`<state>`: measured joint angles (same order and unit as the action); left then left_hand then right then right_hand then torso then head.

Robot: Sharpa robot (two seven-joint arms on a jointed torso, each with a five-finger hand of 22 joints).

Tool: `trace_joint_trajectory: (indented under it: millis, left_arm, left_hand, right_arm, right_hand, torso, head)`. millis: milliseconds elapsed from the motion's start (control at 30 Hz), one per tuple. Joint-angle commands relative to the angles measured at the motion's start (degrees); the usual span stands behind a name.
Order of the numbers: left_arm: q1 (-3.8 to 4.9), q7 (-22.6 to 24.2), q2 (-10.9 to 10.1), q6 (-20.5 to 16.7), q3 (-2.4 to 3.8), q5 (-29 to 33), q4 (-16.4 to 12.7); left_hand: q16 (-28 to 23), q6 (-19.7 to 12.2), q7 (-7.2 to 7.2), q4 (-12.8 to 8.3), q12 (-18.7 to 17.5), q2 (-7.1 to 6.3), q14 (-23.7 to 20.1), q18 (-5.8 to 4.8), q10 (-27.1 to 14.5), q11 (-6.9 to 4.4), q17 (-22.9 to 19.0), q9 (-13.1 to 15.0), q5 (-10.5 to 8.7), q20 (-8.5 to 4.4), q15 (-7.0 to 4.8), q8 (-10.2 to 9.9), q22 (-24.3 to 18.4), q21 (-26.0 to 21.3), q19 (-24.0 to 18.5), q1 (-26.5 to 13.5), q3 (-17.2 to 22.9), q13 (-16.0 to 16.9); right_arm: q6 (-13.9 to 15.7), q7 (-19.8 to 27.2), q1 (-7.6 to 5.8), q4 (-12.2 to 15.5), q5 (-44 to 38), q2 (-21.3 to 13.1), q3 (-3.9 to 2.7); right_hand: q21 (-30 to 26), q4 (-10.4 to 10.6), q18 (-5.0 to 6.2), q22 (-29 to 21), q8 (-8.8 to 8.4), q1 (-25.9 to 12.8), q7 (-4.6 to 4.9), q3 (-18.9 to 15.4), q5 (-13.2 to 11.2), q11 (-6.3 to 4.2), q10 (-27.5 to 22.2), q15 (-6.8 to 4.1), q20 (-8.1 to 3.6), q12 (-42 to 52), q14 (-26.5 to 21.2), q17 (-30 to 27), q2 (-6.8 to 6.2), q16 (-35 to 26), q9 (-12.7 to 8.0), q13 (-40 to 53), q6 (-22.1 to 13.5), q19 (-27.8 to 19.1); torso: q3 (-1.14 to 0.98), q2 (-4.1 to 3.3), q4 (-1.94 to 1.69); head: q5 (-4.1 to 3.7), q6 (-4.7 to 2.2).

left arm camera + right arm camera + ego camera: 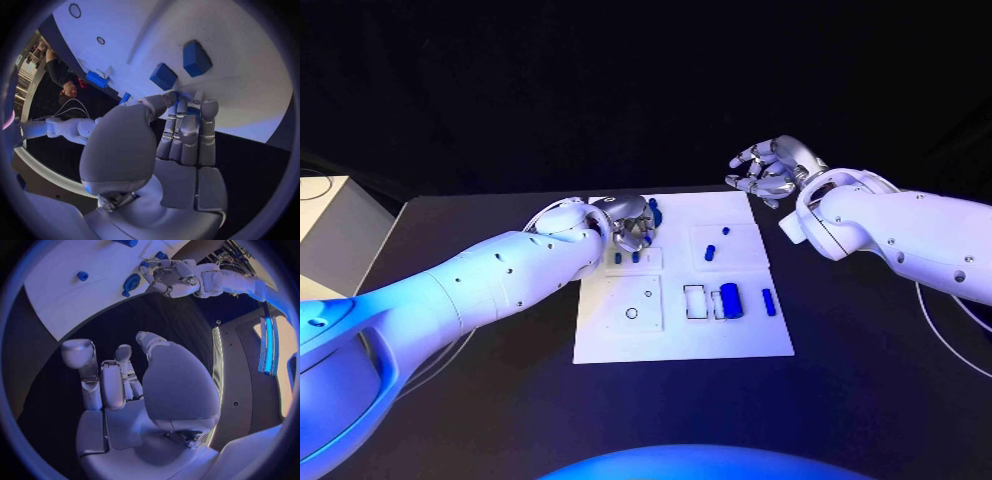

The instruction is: Assemble the parts on the task board

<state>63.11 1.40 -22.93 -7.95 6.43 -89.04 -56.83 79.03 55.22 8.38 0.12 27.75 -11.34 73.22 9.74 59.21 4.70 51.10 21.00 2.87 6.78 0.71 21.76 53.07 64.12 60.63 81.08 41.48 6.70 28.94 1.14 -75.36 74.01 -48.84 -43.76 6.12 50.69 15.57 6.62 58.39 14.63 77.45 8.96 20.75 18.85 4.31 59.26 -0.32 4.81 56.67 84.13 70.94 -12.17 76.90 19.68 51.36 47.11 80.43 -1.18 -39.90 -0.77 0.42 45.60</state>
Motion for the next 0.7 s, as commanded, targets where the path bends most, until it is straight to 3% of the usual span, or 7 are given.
trace_joint_trajectory:
  millis: [33,200,333,467,700]
  left_arm:
    - [-0.05,1.9,-0.6,-2.3,0.09,2.5,-1.2]
    - [-0.13,1.9,-1.8,-2.4,0.99,3.6,-3.0]
    - [-0.21,1.8,-3.1,-2.2,2.49,4.6,-5.2]
    - [-0.31,1.5,-4.2,-1.8,3.55,5.2,-6.5]
    - [-0.47,0.7,-5.8,0.5,4.12,5.7,-7.2]
  left_hand:
    - [0.2,0.4,0.05,-0.5,-0.8,0.61,0.6,-0.8,0.8,0.03,0.1,0.1,0.11,-0.01,-0.02,-0.5,0.4,0.4,0.4,-0.2,0.1,-0.1]
    - [0.2,0.5,0.13,-0.6,-1.6,0.66,0.7,-0.79,1.1,0.1,0.0,0.2,0.11,0.03,0.05,-0.8,0.5,0.5,0.4,-0.5,0.1,-0.2]
    - [0.2,0.5,0.16,-0.6,-2.0,0.68,0.8,-0.81,1.2,0.13,0.0,0.2,0.11,0.06,0.08,-1.0,0.6,0.6,0.4,-0.6,0.2,-0.3]
    - [0.3,0.5,0.17,-0.6,-2.1,0.72,0.8,-0.83,1.3,0.14,0.1,0.2,0.11,0.07,0.09,-1.0,0.7,0.7,0.5,-0.6,0.2,-0.3]
    - [0.4,0.6,0.18,-0.6,-2.4,0.76,0.9,-0.86,1.5,0.13,0.3,0.3,0.11,0.09,0.1,-1.1,0.8,0.8,0.5,-0.7,0.2,-0.3]
  right_arm:
    - [-0.3,0.7,-0.01,0.1,0.0,0.0,-0.03]
    - [-0.3,0.7,-0.01,0.1,0.0,-0.1,-0.03]
    - [-0.3,0.6,-0.01,0.1,0.0,-0.2,-0.03]
    - [-0.4,0.6,-0.01,0.1,0.0,-0.2,-0.03]
    - [-0.4,0.6,-0.01,0.0,0.1,-0.3,-0.02]
  right_hand:
    - [-0.1,0.0,0.89,0.0,0.29,0.0,0.31,0.3,0.4,-0.17,0.1,-0.39,0.0,-0.1,0.8,0.0,-0.52,-0.2,0.0,0.0,-0.1,0.2]
    - [-0.2,0.0,0.88,-0.1,0.37,-0.1,0.29,0.3,0.4,-0.18,0.1,-0.41,-0.01,-0.1,0.8,0.0,-0.57,-0.2,0.1,-0.2,-0.1,0.3]
    - [-0.2,0.0,0.88,-0.1,0.37,-0.1,0.29,0.3,0.4,-0.18,0.1,-0.41,-0.01,-0.1,0.8,0.0,-0.57,-0.2,0.1,-0.2,-0.1,0.3]
    - [-0.2,0.0,0.88,-0.1,0.37,-0.1,0.29,0.3,0.4,-0.18,0.1,-0.41,-0.01,-0.1,0.8,0.0,-0.57,-0.2,0.1,-0.2,-0.1,0.3]
    - [-0.2,0.0,0.88,-0.1,0.37,-0.1,0.29,0.3,0.4,-0.18,0.1,-0.41,-0.01,-0.1,0.8,0.0,-0.57,-0.2,0.1,-0.2,-0.1,0.3]
  torso:
    - [0.0,-0.01,-0.02]
    - [0.03,0.1,-0.09]
    - [0.07,0.15,-0.19]
    - [0.07,0.27,-0.3]
    - [0.13,0.32,-0.46]
  head:
    - [-0.12,-0.03]
    - [-0.09,-0.07]
    - [-0.04,-0.1]
    - [0.21,-0.2]
    - [0.1,-0.02]
